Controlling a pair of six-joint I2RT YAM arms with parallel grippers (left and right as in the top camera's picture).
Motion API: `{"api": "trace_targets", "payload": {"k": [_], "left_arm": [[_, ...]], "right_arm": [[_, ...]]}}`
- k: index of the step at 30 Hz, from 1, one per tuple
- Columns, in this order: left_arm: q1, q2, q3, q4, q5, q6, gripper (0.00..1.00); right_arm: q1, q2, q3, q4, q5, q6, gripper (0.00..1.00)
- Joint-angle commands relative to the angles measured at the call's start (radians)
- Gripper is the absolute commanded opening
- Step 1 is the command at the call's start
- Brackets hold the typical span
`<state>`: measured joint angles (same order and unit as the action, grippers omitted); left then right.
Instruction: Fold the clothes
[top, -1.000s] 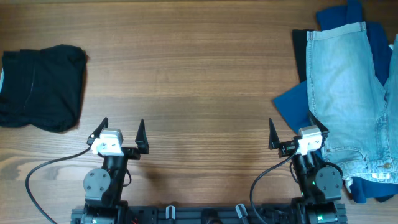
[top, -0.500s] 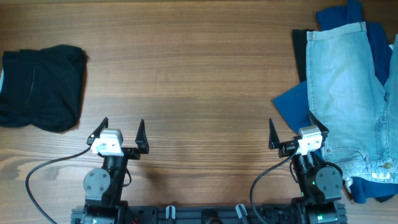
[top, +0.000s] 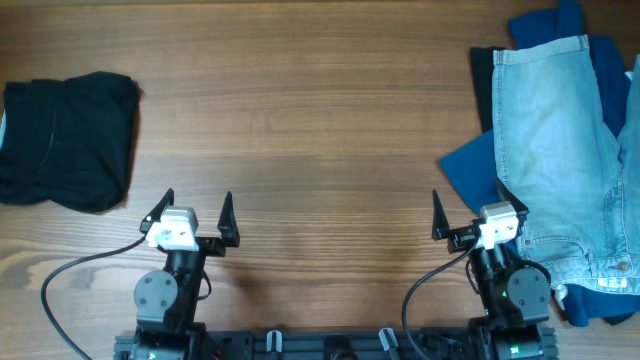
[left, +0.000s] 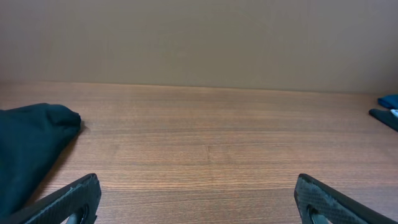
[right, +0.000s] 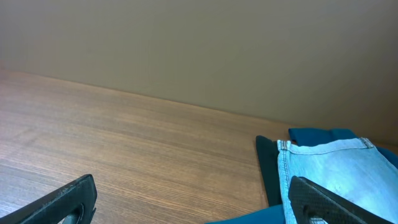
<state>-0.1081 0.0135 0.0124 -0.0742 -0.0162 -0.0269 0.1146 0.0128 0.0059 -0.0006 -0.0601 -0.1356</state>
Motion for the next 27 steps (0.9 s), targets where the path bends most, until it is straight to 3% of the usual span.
{"api": "trace_targets", "payload": {"k": [1,17,21,27], "left_arm": [[0.007,-0.010,-0.007,0.002,0.012,0.016,1.00],[0.008,-0.003,-0.007,0.002,0.016,0.019,1.00],[0.008,0.020,-0.007,0.003,0.016,-0.003,1.00],[0.008,0.043,0.047,0.001,0.016,-0.071,1.00]], "right_arm": [[-0.004,-0.005,-0.001,0.003,-0.016,0.006,1.00],[-0.004,-0.005,-0.001,0.007,-0.045,0.018,1.00],[-0.004,0.014,0.000,0.007,-0.053,0.298,1.00],[-0.004,0.090,0.127,-0.142,-0.082,0.327,1.00]]}}
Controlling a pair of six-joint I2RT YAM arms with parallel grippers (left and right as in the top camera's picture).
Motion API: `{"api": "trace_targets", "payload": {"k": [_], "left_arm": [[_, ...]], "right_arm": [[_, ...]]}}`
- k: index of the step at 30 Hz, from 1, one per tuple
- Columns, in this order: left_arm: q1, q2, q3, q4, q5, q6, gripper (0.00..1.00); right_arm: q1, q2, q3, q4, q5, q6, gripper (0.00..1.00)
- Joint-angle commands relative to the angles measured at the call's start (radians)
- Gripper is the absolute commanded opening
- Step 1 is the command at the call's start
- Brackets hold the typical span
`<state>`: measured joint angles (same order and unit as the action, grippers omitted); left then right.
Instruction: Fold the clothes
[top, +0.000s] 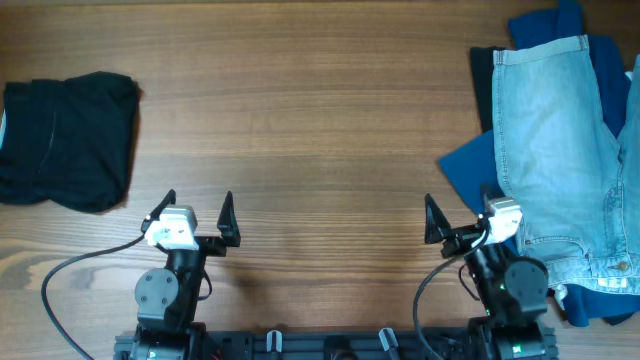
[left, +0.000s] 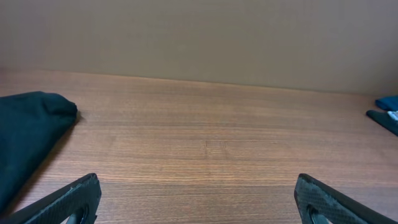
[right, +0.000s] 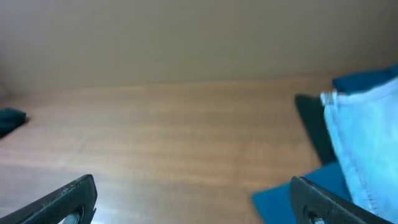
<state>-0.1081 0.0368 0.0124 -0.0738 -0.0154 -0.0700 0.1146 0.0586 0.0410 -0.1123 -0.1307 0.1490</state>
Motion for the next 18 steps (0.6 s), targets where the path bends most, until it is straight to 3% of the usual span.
{"api": "trace_targets", "payload": {"k": [1,8,12,15,17,18], "left_arm": [[0.008,0.032,0.067,-0.004,0.015,-0.028,1.00],[0.008,0.388,0.291,-0.047,0.015,-0.028,1.00],[0.008,0.665,0.505,-0.245,0.017,-0.045,1.00],[0.008,0.799,0.621,-0.372,0.050,-0.047,1.00],[0.008,0.840,0.637,-0.380,0.065,-0.047,1.00],[0.008,0.849,0.637,-0.380,0.085,-0.047,1.00]], "right_arm": [[-0.004,0.063,0.118,-0.048,-0.011,0.051,1.00],[-0.004,0.449,0.456,-0.267,0.026,0.060,1.00],[-0.004,0.754,0.705,-0.477,0.026,0.058,1.00],[-0.004,0.901,0.783,-0.518,0.004,0.053,1.00],[-0.004,0.946,0.784,-0.529,0.087,0.064,1.00],[-0.008,0.973,0.784,-0.562,0.236,0.173,1.00]]}}
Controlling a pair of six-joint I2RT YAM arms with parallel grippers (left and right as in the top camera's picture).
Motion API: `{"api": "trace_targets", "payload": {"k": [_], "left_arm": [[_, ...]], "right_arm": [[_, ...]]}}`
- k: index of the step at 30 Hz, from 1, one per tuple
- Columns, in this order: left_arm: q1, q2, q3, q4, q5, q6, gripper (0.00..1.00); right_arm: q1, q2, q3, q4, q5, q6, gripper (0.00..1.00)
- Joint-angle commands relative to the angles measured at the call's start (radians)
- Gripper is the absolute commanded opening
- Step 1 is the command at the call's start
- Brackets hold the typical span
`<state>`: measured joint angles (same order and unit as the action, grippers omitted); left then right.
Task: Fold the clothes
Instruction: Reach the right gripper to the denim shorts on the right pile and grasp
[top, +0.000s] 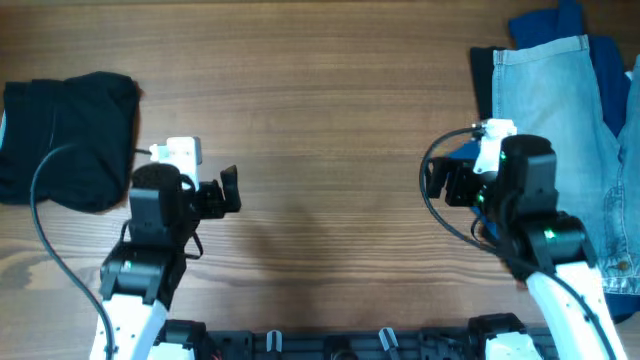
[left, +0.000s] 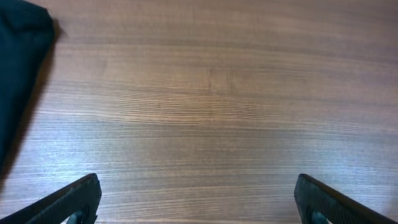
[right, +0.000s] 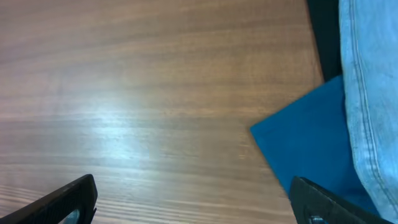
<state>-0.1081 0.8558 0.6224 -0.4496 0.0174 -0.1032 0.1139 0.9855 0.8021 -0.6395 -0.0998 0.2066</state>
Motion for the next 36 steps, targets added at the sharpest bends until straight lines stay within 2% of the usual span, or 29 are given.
{"api": "trace_targets", "payload": {"k": [1,2,3,8,12,15,21,23,29,36], "left_arm": [[0.008,0.034,0.027,-0.005,0.078,-0.014,1.00],[0.008,0.034,0.027,-0.005,0.088,-0.014,1.00],[0.008,0.034,0.027,-0.004,0.087,-0.014,1.00],[0.008,0.035,0.027,-0.004,0.087,-0.014,1.00],[0.008,0.035,0.027,-0.004,0.087,-0.014,1.00],[0.008,0.035,0.027,-0.004,0.087,-0.014,1.00],[0.008,0.035,0.027,-0.004,0.088,-0.014,1.00],[0.008,0.035,0.027,-0.005,0.087,-0.014,1.00],[0.008,0.035,0.027,-0.005,0.087,-0.014,1.00],[0.008,0.035,0.027,-0.004,0.087,-0.014,1.00]], "right_arm": [[-0.019,0.077,0.023,-0.083,0.346,0.227,1.00],[-0.042,0.122,0.023,-0.157,0.487,0.365,1.00],[-0.074,0.176,0.021,-0.212,0.548,0.441,1.00],[-0.169,0.415,0.003,-0.235,0.572,0.460,0.92],[-0.222,0.503,0.003,-0.208,0.609,0.476,0.84],[-0.258,0.514,0.003,-0.184,0.628,0.466,0.76],[-0.258,0.514,0.002,-0.184,0.602,0.395,0.75],[-0.259,0.514,0.001,-0.178,0.638,0.399,0.68],[-0.259,0.515,0.001,-0.138,0.684,0.395,0.56],[-0.259,0.515,-0.034,-0.077,0.683,0.394,0.54]]}}
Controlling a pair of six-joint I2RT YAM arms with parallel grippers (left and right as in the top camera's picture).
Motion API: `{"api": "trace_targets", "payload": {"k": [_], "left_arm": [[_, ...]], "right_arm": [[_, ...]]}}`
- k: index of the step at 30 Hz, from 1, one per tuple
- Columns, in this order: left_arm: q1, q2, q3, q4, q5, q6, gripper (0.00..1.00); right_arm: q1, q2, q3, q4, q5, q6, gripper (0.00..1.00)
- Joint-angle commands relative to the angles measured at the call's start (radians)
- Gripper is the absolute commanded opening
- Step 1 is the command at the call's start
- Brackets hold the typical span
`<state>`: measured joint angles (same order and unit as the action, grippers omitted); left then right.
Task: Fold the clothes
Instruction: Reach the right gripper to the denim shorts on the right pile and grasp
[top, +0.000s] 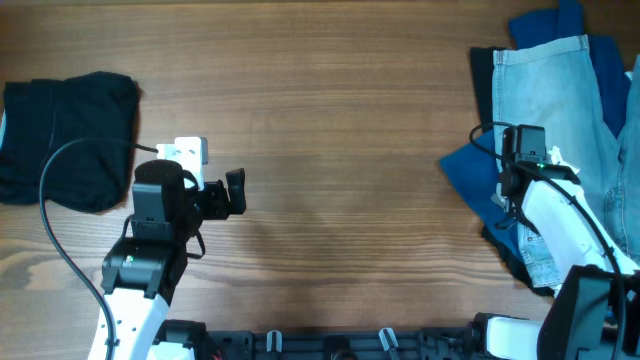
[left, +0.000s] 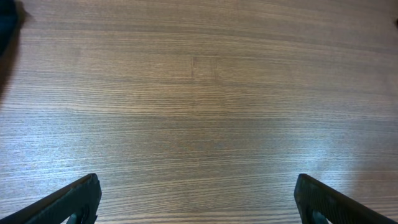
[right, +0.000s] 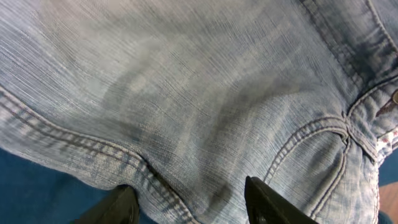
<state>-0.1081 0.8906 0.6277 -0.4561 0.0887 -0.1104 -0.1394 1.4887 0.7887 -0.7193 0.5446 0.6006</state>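
Note:
Light blue jeans (top: 555, 100) lie at the table's right edge on top of a dark blue garment (top: 465, 170). A folded black garment (top: 65, 140) sits at the far left. My right gripper (right: 193, 202) points down and presses into the denim (right: 199, 93) near a seam. Its fingers (right: 267, 199) stand apart with a ridge of denim between them, and blue cloth (right: 37, 193) shows at the left. My left gripper (top: 235, 193) hovers open over bare wood, holding nothing (left: 199, 205).
The wooden table (top: 330, 120) fills the space between the two piles. The right arm (top: 545, 210) lies across the jeans' lower left part and hides it. A cable (top: 60, 200) loops left of the left arm. The arm bases stand along the front edge.
My right gripper went from above the wood beside the blue garment to down on the jeans, and its fingers now stand closer together. My left gripper shifted slightly, and the black garment left its view.
Both grippers first rested low at the front edge, open and looking across the table. Then the right wrist had turned a little to the left. Later both arms were raised over the table, pointing down. Now the right gripper is pressed on the jeans.

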Motion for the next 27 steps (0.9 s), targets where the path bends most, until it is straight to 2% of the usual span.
{"api": "trace_targets", "payload": {"k": [1,4,6,8,10,14,17,22,23,26,27], "left_arm": [[0.008,0.000,0.021,0.002,0.016,-0.006,1.00],[0.008,0.000,0.021,0.002,0.016,-0.006,1.00],[0.008,0.000,0.021,0.002,0.016,-0.006,1.00],[0.008,0.000,0.021,0.002,0.016,-0.006,1.00],[0.008,0.000,0.021,0.002,0.016,-0.006,1.00],[0.008,0.000,0.021,0.003,0.016,-0.006,1.00],[0.008,0.000,0.021,0.002,0.016,-0.006,1.00],[0.008,0.000,0.021,0.002,0.016,-0.006,1.00],[0.008,0.000,0.021,0.002,0.016,-0.006,1.00],[0.008,0.000,0.021,0.002,0.016,-0.006,1.00],[0.008,0.000,0.021,0.002,0.016,-0.006,1.00]], "right_arm": [[-0.005,0.011,-0.041,0.008,0.032,0.001,0.54],[-0.005,0.011,-0.093,0.056,0.024,0.000,0.54],[-0.005,0.011,-0.095,0.069,0.015,-0.017,0.45],[-0.005,0.011,-0.095,0.076,0.005,-0.030,0.20],[-0.005,0.010,-0.091,0.065,0.005,-0.041,0.04],[-0.005,-0.018,-0.011,-0.044,-0.011,-0.056,0.04],[-0.005,-0.073,0.072,-0.112,-0.126,-0.142,0.04],[-0.005,-0.126,0.085,-0.111,-0.212,-0.216,0.06],[-0.005,-0.126,0.085,-0.111,-0.229,-0.217,0.09],[-0.005,-0.125,0.085,-0.112,-0.232,-0.216,0.10],[-0.005,-0.125,0.085,-0.112,-0.232,-0.216,0.13]]}}
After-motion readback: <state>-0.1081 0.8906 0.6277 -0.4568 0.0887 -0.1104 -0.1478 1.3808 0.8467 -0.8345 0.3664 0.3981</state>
